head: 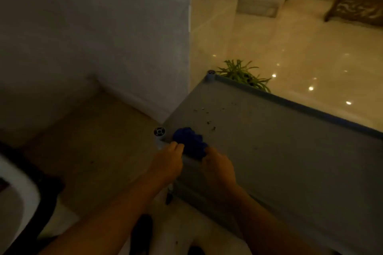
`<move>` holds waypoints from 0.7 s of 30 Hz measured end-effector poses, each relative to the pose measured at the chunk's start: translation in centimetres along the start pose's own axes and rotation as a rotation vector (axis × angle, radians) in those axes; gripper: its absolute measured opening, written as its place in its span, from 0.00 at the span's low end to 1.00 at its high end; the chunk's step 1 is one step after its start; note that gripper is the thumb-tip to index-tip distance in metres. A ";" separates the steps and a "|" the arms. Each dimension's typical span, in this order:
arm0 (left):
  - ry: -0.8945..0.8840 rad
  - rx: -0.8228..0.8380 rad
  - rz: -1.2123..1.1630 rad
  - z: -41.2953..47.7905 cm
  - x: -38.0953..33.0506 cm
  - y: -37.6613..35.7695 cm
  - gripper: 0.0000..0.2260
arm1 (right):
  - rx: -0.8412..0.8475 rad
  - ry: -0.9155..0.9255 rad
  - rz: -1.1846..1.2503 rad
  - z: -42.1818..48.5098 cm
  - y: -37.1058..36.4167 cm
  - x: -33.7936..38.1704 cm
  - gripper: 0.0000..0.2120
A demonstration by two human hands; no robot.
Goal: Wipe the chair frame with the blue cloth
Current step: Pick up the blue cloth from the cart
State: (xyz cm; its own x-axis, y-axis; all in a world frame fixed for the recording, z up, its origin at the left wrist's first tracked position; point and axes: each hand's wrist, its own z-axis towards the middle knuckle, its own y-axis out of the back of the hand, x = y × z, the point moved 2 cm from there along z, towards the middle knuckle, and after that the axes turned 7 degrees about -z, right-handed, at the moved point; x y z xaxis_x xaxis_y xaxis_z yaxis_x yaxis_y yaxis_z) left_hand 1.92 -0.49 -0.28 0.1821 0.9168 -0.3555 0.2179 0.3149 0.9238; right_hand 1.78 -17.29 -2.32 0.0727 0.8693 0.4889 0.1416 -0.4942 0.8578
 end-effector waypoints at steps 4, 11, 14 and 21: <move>-0.145 -0.016 -0.014 3.6 2.5 0.4 0.17 | -0.102 -0.077 -0.026 2.0 -0.9 1.1 0.02; -0.329 0.145 0.084 9.9 5.8 1.6 0.25 | -0.053 -0.282 -0.103 5.2 -3.1 3.7 0.24; -0.395 0.171 0.158 11.8 5.9 1.7 0.30 | -0.059 -0.316 -0.086 5.3 -3.7 4.5 0.29; -0.468 0.419 0.053 13.7 6.1 0.3 0.36 | -0.029 -0.341 -0.160 6.1 -4.4 4.2 0.35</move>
State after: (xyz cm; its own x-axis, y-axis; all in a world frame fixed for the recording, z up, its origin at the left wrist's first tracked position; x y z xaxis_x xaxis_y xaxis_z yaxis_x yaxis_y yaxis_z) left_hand 16.19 1.84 -4.17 0.5825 0.6940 -0.4232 0.5372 0.0621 0.8412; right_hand 7.49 -11.41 -4.98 0.3768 0.8855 0.2720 0.1502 -0.3482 0.9253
